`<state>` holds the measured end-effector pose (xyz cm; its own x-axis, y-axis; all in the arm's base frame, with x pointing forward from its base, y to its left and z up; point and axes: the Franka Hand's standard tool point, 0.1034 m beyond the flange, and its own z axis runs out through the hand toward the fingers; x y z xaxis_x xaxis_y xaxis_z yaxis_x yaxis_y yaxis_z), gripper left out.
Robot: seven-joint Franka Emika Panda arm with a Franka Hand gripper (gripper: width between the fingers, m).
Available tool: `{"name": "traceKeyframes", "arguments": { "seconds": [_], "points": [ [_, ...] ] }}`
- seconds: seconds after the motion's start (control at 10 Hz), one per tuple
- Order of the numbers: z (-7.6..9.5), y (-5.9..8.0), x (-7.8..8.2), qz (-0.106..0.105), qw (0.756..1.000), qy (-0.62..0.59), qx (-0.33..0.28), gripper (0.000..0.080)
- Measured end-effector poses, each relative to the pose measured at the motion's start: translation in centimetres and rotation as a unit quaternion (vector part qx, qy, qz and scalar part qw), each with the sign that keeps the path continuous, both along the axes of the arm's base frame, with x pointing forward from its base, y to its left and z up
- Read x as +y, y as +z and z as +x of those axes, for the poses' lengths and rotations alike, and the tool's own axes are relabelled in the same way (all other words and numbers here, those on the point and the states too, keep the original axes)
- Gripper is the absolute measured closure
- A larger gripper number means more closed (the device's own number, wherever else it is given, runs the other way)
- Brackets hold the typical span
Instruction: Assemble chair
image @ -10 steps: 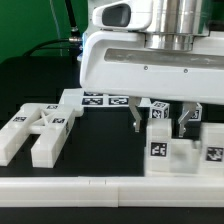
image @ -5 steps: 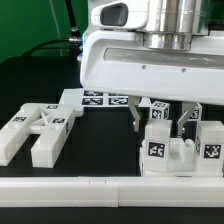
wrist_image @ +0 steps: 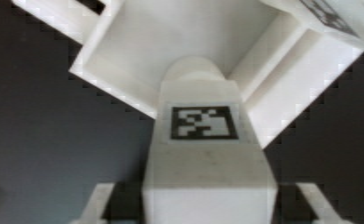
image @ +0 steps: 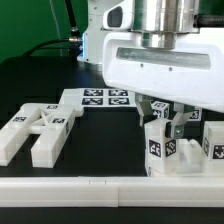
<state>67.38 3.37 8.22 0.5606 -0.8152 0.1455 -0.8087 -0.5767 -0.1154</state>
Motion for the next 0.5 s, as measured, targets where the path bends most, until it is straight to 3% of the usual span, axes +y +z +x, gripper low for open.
{"name": "traceKeyframes", "arguments": {
  "seconds": [0.2,0.5],
  "points": [
    [-0.03,-0.09,0.56,0.029,0.992,-0.122,-0.007,0.0504],
    [-0.05,-0.11,1.0,0.054,0.963,-0.263,-0.014,0.0504]
  ]
}}
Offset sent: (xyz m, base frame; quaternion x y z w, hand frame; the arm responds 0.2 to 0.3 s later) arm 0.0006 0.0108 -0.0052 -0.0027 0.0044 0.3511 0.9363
